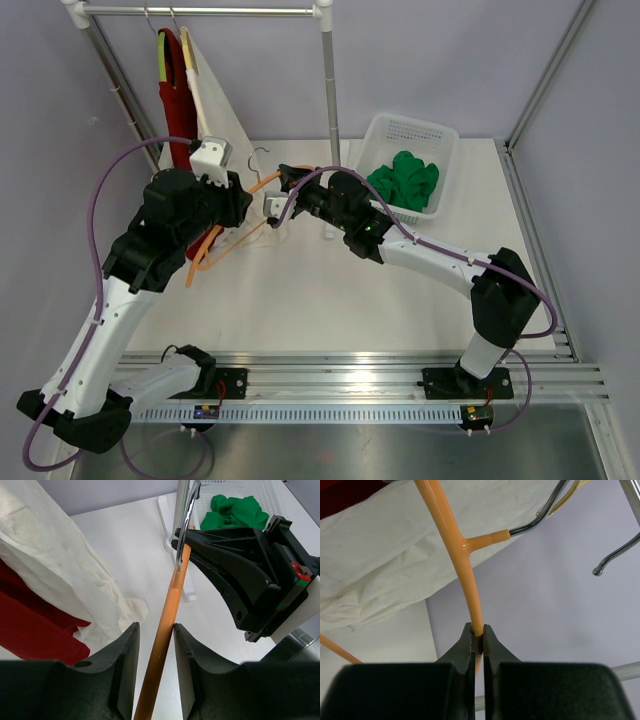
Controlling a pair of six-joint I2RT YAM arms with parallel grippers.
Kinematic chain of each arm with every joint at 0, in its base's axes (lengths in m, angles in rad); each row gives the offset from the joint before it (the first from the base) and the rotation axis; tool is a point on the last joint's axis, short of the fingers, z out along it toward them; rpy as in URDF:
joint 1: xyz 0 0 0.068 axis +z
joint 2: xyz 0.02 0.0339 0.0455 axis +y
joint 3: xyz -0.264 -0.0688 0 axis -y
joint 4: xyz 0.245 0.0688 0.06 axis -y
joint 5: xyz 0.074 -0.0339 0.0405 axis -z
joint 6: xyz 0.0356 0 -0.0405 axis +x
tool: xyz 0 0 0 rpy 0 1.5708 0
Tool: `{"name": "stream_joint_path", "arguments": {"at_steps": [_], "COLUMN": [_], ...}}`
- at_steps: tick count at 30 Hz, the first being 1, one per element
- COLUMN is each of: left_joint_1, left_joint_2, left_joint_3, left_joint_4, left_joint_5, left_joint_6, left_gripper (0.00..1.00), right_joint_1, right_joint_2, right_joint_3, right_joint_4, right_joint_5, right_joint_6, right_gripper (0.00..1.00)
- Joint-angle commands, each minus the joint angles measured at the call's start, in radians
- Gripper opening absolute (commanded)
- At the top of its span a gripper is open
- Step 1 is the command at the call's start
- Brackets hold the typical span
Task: Remove the t-shirt from the hanger
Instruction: Pass the hanger from the right arm to the left
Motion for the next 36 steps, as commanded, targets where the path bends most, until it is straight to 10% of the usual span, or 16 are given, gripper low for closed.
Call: {"name": "stream_joint_path", "arguments": {"at_steps": [1,12,19,36], "left_joint_1": [-0.003,-0.005,-0.009,-0.015], "left_joint_2": [-0.009,0.002,0.006,0.002], "left_joint_3": [0.009,0.017,0.021,0.02], "left_joint_4": [0.02,0.017,0.019,0.028], "left_joint_5": [-0.005,-0.011,-0.012,-0.018], "left_joint_6": [0.01,0.01,0.008,0.007], "left_gripper": [0.34,0.0,0.0,0.0], "right_joint_1": [-0.004,-0.006,-0.006,-0.006], "right_joint_2": [-0.037,-0.03,-0.028,-0.014], "right_joint_3": [0.033,0.043,0.05,0.055], "right_joint_4": [0.056,0.038,0.033,0.028], "right_joint_5": [0.002,0.004,0.001,-0.001], "right_joint_6": [0.013,0.017,0.022,0.029], "right_gripper": [0.0,0.0,0.01,0.39]}}
